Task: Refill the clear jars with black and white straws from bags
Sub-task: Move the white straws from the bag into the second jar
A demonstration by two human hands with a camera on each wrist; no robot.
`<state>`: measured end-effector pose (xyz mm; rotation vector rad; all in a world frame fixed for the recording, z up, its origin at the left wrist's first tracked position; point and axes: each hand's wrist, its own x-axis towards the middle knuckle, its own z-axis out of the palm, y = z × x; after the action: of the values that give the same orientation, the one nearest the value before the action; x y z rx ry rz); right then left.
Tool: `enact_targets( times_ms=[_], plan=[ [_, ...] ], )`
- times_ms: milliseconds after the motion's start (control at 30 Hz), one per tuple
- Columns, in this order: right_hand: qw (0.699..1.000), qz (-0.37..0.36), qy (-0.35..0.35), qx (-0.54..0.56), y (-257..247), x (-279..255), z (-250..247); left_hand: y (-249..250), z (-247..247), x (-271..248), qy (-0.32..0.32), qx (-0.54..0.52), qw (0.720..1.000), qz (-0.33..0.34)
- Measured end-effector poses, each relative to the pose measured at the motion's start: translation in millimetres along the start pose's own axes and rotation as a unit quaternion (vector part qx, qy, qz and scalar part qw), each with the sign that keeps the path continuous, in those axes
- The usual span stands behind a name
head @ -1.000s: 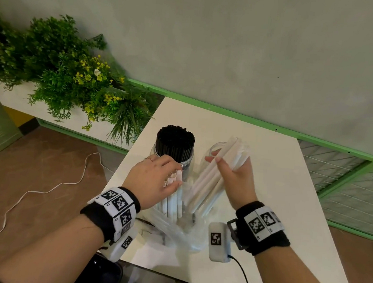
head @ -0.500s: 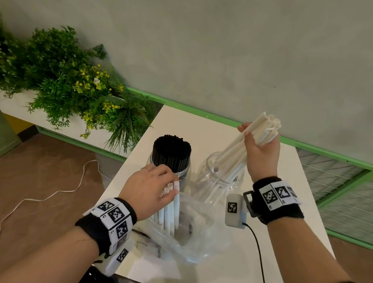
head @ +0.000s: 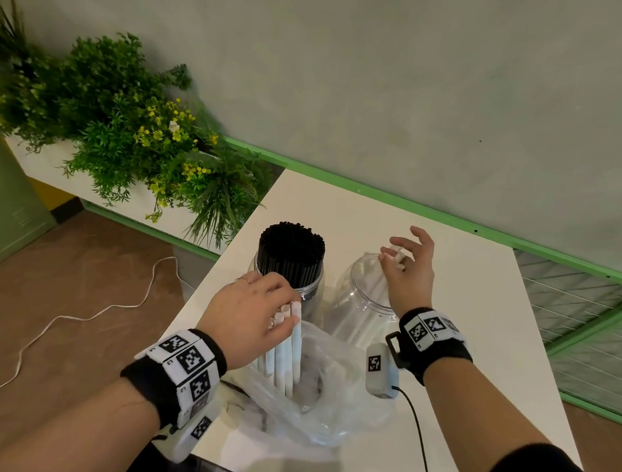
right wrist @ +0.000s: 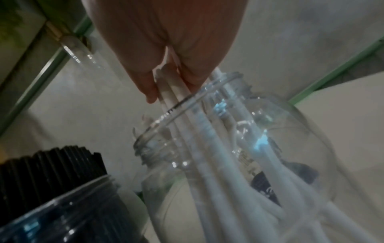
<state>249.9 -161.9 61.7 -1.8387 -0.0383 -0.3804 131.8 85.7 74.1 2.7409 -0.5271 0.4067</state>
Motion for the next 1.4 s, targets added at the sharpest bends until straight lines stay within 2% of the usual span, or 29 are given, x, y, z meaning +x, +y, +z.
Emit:
enact_targets(
  times_ms=[100,167,267,433,567,600,667,833,900,967,1067,1133,1233,1300,1400],
  plan=[
    [0.989,-0.070,-0.064,-0.117,5.4,5.8,2.1,0.6,0.5,0.8,-0.001,0.005,1.000,-0.003],
    [0.960,-0.134,-0.126,-0.212,7.8,6.2,5.5,1.1,0.6,0.4,-0.001,0.005,1.000,-0.005],
    [0.911,-0.170,-0.197,-0.320,9.3,1.6,11.0,1.6,0.2,0.2,-0.002,0.000,1.000,-0.007],
    [0.885,-0.197,-0.171,-0.386,14.9,5.8,14.2,2.5,0.3,0.1,0.000,0.004,1.000,-0.009],
    [0.888,-0.174,-0.162,-0.393,12.3,8.2,15.5,2.0,1.1,-0.2,-0.008,0.004,1.000,-0.010],
    [0.887,-0.189,-0.152,-0.394,10.1,6.2,14.8,2.0,1.2,-0.4,-0.010,0.003,1.000,-0.011],
    [0.870,-0.234,-0.115,-0.418,10.2,1.7,11.3,2.2,0.8,-0.9,-0.009,0.001,1.000,-0.013],
    [0.830,-0.197,-0.083,-0.514,15.6,-0.4,-3.0,2.6,0.4,-0.5,-0.004,0.002,1.000,-0.009],
    [0.849,-0.197,-0.087,-0.483,17.6,5.0,-5.7,2.0,1.2,-0.5,-0.005,-0.003,1.000,-0.011],
    [0.868,-0.231,-0.065,-0.435,15.9,11.3,-6.5,1.7,2.4,-0.5,-0.008,-0.009,1.000,-0.013],
    [0.871,-0.268,-0.031,-0.411,7.9,22.0,-8.7,1.7,2.4,0.0,-0.009,-0.012,1.000,-0.012],
    [0.881,-0.200,-0.022,-0.428,3.8,27.8,-11.2,1.6,1.7,-0.4,-0.007,-0.010,1.000,-0.010],
    [0.877,-0.081,-0.095,-0.463,8.6,32.3,-14.9,1.5,1.0,-0.7,-0.006,-0.009,1.000,-0.010],
    [0.880,-0.077,-0.123,-0.453,11.2,31.6,-15.9,1.7,0.7,-0.6,-0.006,-0.007,1.000,-0.010],
    [0.885,-0.137,-0.092,-0.435,10.1,34.0,-15.0,1.6,0.3,-0.6,-0.009,-0.005,1.000,-0.008]
  ],
)
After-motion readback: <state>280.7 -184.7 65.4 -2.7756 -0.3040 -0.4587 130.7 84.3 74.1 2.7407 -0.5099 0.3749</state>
